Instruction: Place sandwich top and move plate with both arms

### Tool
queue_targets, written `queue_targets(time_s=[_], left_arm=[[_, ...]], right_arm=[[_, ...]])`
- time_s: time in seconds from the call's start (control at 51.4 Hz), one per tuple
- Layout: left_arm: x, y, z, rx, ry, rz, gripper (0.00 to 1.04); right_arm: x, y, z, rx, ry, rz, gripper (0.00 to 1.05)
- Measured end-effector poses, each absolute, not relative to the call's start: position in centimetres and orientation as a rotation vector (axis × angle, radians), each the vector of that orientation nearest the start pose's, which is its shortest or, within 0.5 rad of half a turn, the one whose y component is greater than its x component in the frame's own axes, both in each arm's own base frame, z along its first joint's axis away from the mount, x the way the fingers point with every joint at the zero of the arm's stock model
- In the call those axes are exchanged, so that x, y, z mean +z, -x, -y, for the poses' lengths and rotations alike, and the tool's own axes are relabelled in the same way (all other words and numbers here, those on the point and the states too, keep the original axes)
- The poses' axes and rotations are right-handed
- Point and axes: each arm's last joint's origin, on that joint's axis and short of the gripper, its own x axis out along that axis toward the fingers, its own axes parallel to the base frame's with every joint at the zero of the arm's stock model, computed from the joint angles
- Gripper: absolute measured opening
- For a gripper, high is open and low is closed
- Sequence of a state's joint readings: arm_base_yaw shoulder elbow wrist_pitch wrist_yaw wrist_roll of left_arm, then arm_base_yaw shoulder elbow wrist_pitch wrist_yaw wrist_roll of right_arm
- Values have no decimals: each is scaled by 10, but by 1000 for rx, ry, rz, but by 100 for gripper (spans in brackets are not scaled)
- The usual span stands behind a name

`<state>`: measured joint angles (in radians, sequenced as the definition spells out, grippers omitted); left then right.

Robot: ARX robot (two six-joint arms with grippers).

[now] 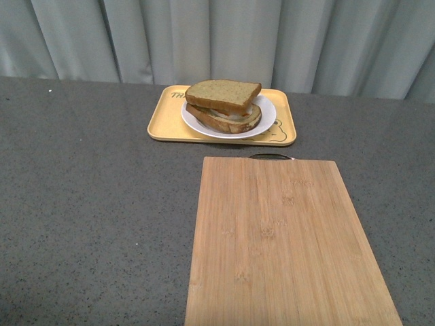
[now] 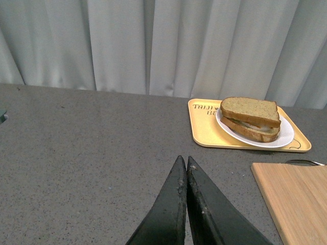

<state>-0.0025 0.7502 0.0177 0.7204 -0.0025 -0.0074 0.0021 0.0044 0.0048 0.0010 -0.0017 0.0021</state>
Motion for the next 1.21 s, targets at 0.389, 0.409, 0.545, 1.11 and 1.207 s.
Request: queue_targets(time_s=[0.389,0.409,0.545,1.11,1.207], left_arm=[[171,-127,0,0,7,15,4],[171,-126,0,0,7,16,4],[172,-121,0,0,7,19,4],[172,-108,0,0,7,20,4],[167,-101,0,-2,7,-16,4]], right_arm=[[165,-98,0,4,-2,1,95],[165,-98,0,4,-2,1,95],[165,-98,0,4,-2,1,95],[165,-98,0,4,-2,1,95],[165,-98,0,4,-2,1,95]])
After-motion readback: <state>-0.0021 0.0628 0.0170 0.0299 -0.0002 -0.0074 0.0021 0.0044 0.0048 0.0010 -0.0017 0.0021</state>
